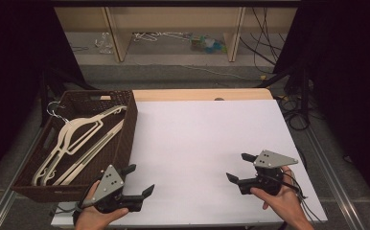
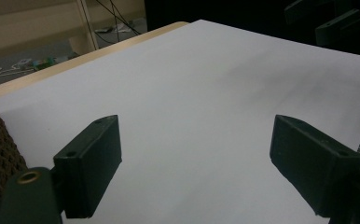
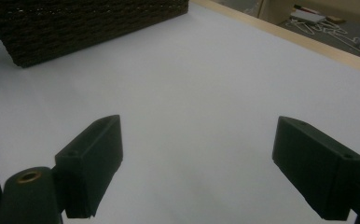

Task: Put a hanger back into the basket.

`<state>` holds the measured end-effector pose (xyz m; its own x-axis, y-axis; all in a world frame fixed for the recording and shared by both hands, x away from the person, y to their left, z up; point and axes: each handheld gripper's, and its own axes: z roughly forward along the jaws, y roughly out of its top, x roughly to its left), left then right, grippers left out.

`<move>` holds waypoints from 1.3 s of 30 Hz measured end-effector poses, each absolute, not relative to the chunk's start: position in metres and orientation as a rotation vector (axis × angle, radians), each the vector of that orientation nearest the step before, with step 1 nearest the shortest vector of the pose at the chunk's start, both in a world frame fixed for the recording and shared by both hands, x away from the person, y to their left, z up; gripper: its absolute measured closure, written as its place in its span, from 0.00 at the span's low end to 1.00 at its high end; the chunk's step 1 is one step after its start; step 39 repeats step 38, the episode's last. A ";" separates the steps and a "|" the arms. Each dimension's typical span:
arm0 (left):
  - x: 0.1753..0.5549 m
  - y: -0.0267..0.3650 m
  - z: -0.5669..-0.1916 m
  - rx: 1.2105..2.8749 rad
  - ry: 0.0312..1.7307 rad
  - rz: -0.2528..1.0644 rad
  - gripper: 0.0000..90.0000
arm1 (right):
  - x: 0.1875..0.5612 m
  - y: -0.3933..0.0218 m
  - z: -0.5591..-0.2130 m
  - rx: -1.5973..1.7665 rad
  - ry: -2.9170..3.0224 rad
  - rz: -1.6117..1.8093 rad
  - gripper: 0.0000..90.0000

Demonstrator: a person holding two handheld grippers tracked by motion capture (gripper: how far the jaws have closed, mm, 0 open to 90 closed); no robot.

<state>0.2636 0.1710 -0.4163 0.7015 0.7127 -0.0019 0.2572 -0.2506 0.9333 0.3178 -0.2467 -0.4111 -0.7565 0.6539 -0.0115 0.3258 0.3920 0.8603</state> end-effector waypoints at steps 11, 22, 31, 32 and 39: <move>0.254 0.179 -0.426 1.841 0.748 0.517 0.18 | 0.292 -0.258 -0.416 0.877 2.290 1.306 0.19; 0.250 0.184 -0.425 1.798 0.752 0.518 0.18 | 0.281 -0.259 -0.417 0.876 2.264 1.347 0.19; 0.250 0.181 -0.427 1.816 0.733 0.503 0.18 | 0.281 -0.259 -0.419 0.875 2.256 1.345 0.19; 0.249 0.181 -0.427 1.813 0.740 0.497 0.18 | 0.281 -0.260 -0.419 0.880 2.252 1.345 0.19; 0.249 0.180 -0.428 1.812 0.741 0.489 0.18 | 0.282 -0.260 -0.421 0.872 2.245 1.340 0.19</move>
